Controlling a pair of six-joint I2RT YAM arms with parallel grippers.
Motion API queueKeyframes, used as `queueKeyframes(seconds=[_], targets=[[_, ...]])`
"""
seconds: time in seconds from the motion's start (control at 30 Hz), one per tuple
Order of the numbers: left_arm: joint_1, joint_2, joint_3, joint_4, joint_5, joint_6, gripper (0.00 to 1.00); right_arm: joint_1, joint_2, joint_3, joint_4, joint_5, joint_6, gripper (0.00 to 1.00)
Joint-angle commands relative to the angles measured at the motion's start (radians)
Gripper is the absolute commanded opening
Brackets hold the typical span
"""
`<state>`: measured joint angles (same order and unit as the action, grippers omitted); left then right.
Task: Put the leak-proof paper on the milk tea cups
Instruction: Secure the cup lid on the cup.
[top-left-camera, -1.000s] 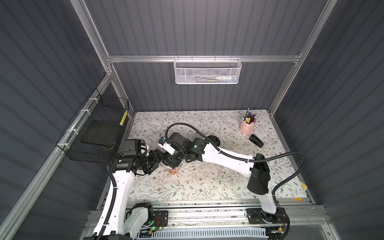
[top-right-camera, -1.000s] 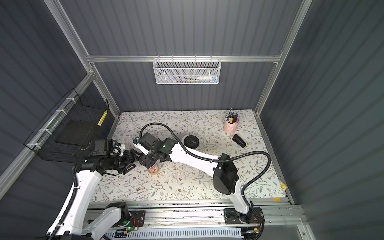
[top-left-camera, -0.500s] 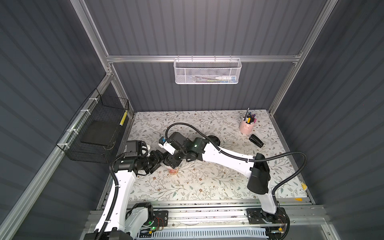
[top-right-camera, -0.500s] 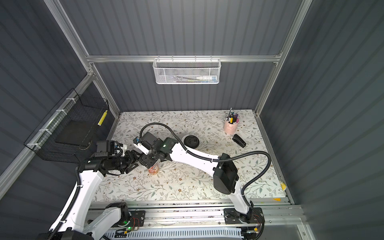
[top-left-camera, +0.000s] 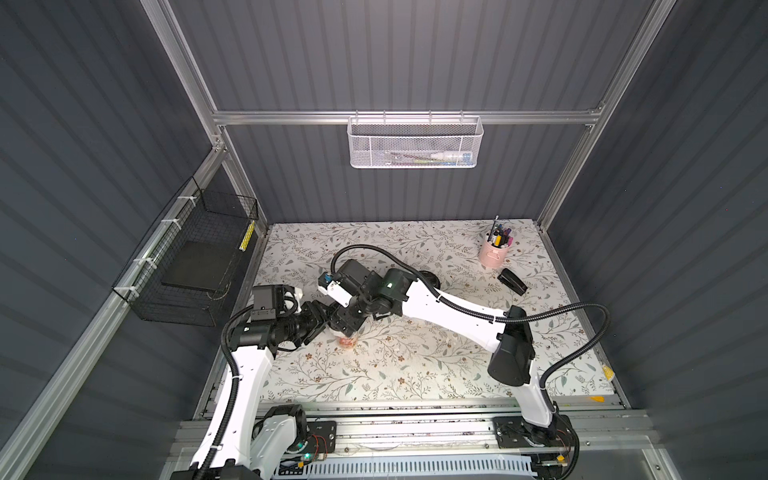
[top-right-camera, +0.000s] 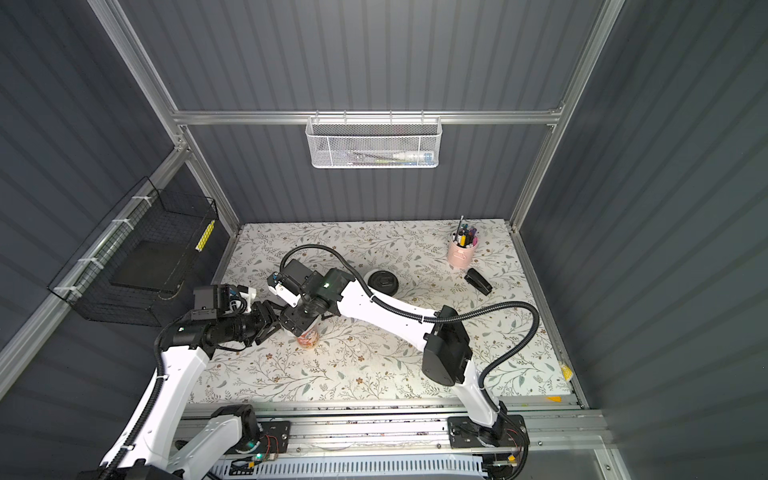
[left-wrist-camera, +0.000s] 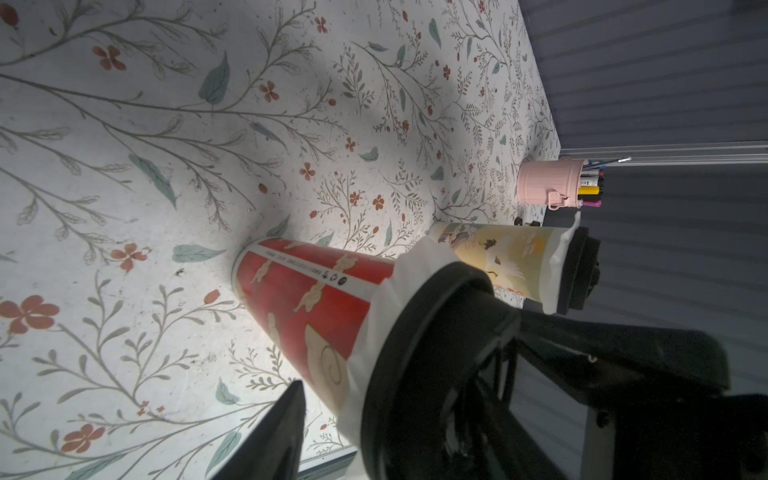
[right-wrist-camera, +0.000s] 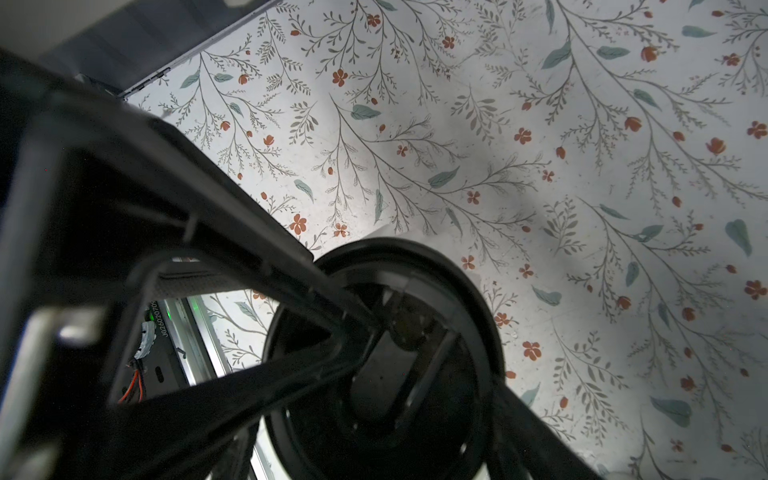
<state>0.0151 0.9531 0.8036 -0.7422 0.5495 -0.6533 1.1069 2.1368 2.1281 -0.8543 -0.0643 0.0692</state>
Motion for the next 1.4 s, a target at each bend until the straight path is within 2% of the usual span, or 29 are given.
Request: queueKeyframes(seconds=[0.0,0.23,0.43,0.53,0.7,0.87,1.37], targets=[[-0.007,0.050,-0.090,-0.241,-0.182,0.049,0.60,0.003,0.042,0.065,-0.113,-0.014,0.046,0.82],[-0.007,0.059,-0.086,-0.255,-0.252,0.049,0.55,-0.005,0.021,0.174,-0.111,0.016,0.053,0.82],[-0.007,0.068,-0.085,-0.253,-0.258,0.047,0.55,-0.019,-0.054,0.178,-0.083,0.014,0.099,0.82],[-0.007,0.071,-0.085,-0.252,-0.261,0.044,0.55,-0.030,-0.118,0.095,-0.056,0.004,0.193,0.80],[-0.007,0.077,-0.086,-0.247,-0.257,0.043,0.55,-0.043,-0.279,-0.251,0.115,-0.039,0.436,0.70],[-0.007,0.073,-0.097,-0.244,-0.251,0.042,0.55,-0.066,-0.353,-0.441,0.229,-0.101,0.587,0.62],[-0.007,0.063,-0.092,-0.256,-0.264,0.041,0.55,-0.098,-0.253,-0.459,0.271,-0.168,0.638,0.59]])
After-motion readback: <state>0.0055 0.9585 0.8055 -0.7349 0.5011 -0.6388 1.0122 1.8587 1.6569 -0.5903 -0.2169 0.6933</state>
